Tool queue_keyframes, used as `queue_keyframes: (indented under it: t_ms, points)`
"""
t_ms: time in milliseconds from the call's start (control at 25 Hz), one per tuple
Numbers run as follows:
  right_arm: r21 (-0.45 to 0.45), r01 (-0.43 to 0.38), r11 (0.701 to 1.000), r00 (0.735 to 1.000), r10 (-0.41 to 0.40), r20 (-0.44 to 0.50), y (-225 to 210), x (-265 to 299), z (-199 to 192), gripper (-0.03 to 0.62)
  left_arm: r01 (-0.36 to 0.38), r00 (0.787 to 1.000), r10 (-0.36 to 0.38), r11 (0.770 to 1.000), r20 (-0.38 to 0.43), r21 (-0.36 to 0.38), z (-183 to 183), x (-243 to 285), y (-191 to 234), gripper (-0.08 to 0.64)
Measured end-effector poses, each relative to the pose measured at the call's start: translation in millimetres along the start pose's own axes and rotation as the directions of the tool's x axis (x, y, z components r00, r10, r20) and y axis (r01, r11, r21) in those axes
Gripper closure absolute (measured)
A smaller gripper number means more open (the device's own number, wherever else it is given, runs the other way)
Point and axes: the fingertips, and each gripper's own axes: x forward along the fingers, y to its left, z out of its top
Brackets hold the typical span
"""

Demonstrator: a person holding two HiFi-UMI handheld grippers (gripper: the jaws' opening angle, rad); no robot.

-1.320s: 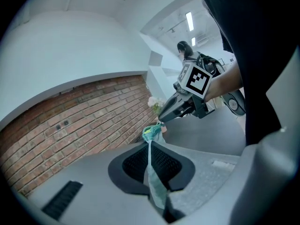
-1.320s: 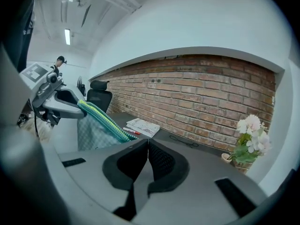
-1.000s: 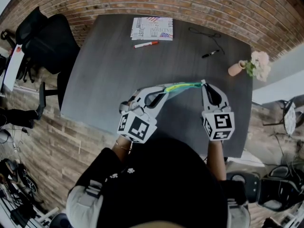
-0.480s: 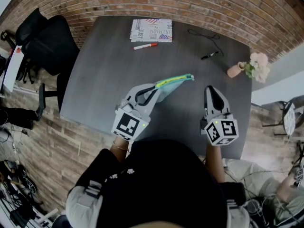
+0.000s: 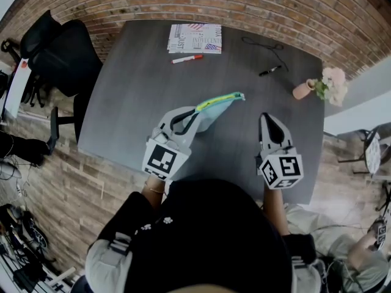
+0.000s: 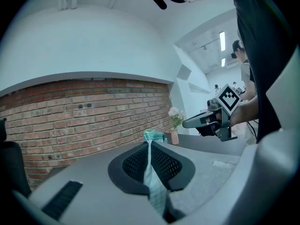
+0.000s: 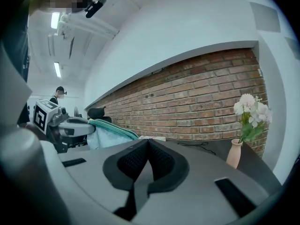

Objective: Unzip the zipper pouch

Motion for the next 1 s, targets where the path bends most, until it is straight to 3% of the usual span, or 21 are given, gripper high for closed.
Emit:
queue_keyframes:
  t_ms: [1000]
  points:
    - [-0.035, -0.006, 0.999, 0.999, 0.005, -0.036, 8.9, 0.4, -6.6, 0.595, -0.038, 0.999, 0.038, 0.999, -0.017, -0.033, -7.8, -7.3, 9.6, 0.552]
